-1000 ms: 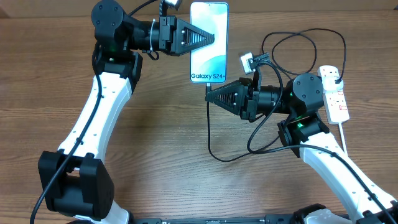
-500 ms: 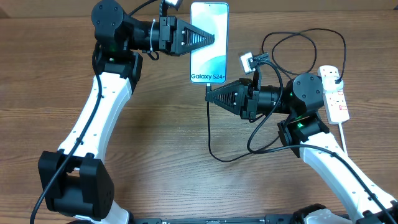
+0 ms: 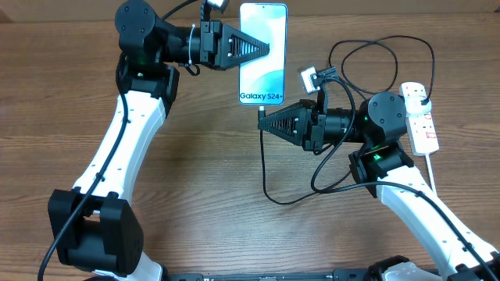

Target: Plug charger to phone and switch on socket

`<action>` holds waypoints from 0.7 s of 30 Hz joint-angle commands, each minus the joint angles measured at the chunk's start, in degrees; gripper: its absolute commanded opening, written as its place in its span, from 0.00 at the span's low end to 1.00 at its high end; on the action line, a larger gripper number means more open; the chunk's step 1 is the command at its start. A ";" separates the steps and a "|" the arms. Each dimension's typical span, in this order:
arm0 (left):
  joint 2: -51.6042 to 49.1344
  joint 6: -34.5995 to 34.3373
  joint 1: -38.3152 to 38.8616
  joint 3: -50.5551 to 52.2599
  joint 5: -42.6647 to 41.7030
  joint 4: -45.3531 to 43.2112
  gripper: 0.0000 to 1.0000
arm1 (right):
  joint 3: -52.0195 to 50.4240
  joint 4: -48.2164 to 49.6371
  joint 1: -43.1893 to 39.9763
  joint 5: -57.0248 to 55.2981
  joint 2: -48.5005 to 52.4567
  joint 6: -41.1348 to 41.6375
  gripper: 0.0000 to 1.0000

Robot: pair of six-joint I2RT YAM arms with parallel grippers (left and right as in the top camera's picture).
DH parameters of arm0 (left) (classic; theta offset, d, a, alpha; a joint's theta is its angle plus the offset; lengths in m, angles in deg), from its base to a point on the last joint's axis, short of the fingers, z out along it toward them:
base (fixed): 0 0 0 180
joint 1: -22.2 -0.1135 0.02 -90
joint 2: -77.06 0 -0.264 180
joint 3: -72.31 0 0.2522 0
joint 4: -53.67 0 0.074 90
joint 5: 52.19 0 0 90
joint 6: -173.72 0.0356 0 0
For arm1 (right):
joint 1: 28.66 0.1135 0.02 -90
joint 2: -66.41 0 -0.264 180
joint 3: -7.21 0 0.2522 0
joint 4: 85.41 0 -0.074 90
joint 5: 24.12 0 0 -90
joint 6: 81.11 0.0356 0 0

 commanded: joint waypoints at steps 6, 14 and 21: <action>1.07 1.14 0.76 -1.29 -0.46 -0.22 0.04 | 1.66 1.92 -0.37 -0.35 -0.15 0.28 0.04; 1.07 -1.31 0.76 -1.29 0.02 -0.22 0.04 | 1.66 1.57 -0.37 -0.66 -0.15 0.44 0.04; 1.07 -1.73 0.76 -1.29 0.63 0.35 0.04 | 1.66 1.22 -0.37 -0.70 -0.15 0.44 0.04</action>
